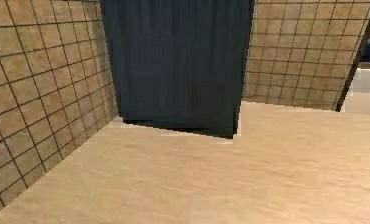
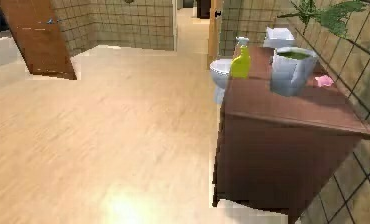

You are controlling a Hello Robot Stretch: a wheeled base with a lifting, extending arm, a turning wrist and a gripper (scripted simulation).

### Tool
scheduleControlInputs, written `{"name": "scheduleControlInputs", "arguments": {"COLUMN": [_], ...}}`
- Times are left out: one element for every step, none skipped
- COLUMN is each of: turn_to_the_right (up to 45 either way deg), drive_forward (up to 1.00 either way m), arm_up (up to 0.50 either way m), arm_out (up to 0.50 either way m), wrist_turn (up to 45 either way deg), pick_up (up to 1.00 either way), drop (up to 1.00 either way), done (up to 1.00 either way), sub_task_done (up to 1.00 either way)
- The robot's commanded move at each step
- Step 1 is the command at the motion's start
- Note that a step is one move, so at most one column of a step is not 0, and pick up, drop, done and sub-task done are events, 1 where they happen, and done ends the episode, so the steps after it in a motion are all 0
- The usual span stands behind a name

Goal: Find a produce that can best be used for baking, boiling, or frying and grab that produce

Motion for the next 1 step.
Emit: {"name": "scheduleControlInputs", "arguments": {"turn_to_the_right": [45.0], "drive_forward": [0.0], "arm_up": [0.0], "arm_out": [0.0], "wrist_turn": [0.0], "pick_up": [0.0], "drop": [0.0], "done": [0.0], "sub_task_done": [0.0]}}
